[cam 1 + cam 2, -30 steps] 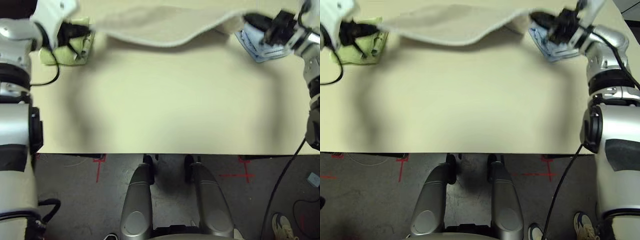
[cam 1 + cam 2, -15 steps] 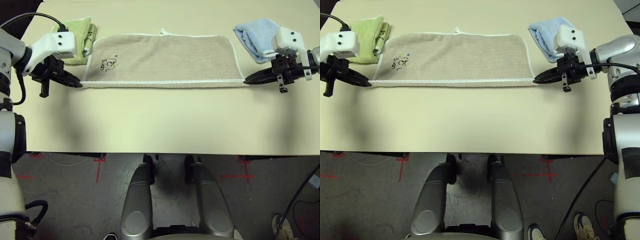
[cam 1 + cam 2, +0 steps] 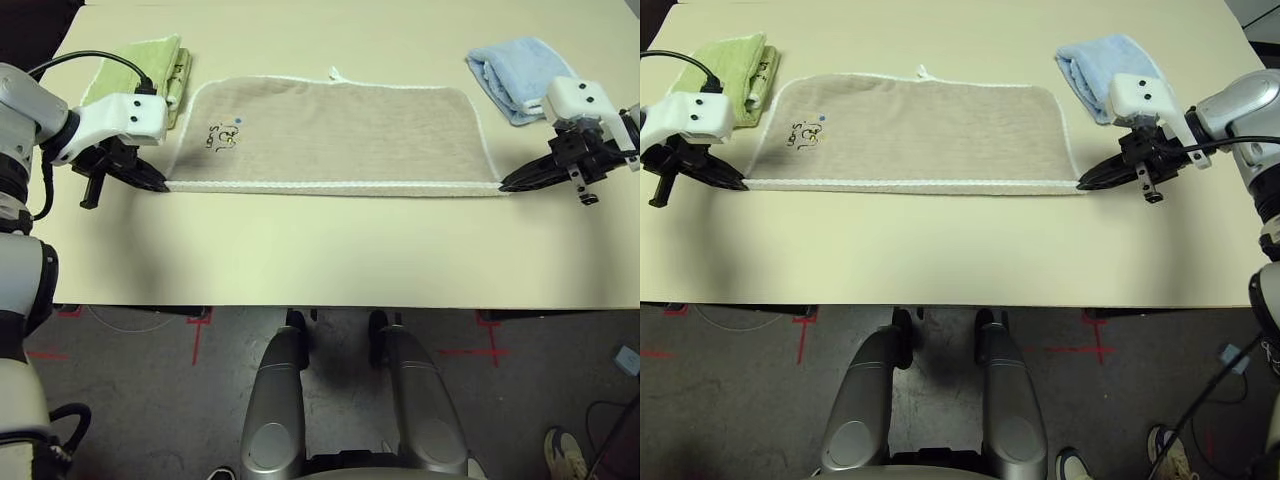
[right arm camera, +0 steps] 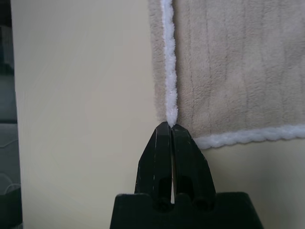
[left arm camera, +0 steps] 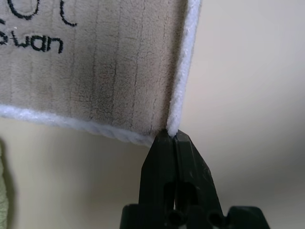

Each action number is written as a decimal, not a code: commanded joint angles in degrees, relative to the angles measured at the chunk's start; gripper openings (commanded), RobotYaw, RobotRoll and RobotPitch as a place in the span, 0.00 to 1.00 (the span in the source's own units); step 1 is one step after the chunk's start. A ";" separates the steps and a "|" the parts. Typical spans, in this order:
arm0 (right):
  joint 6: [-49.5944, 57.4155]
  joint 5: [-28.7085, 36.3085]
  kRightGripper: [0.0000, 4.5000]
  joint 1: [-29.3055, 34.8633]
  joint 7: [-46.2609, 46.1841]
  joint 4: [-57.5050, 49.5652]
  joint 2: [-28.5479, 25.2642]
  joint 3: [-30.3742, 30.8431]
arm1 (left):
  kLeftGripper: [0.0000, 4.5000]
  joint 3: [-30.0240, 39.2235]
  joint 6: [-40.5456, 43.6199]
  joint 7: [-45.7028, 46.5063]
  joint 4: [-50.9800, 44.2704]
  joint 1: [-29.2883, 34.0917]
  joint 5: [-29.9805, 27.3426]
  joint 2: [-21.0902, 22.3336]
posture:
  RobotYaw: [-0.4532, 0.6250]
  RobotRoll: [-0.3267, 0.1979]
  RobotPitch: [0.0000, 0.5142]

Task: Fold the towel and set it aside.

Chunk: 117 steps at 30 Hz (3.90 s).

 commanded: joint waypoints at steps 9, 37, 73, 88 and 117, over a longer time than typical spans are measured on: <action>-11.28 -9.62 0.00 -1.19 0.25 10.59 -2.99 5.26 | 0.00 -23.99 23.07 -0.51 -26.91 -0.96 -29.34 17.82 | 0.46 0.62 0.65; -3.83 -2.25 0.00 -3.92 0.25 3.38 -5.16 5.54 | 0.00 -15.40 9.66 -0.51 -1.56 -4.19 -16.52 3.67 | 0.45 0.62 0.64; -17.19 -34.84 0.00 -7.74 -31.48 24.94 12.02 -24.16 | 0.00 18.96 6.72 24.93 8.21 -9.21 14.85 -12.14 | 0.45 0.62 0.63; -17.28 -39.60 0.00 -8.49 -41.16 25.62 14.51 -24.44 | 0.00 21.75 7.29 30.06 9.36 -7.39 18.24 -12.96 | 0.45 0.62 0.64; -16.57 -42.60 0.25 -8.32 -49.29 26.22 17.19 -26.83 | 0.15 24.28 4.48 46.93 10.02 -5.06 20.10 -16.32 | 0.45 0.62 0.64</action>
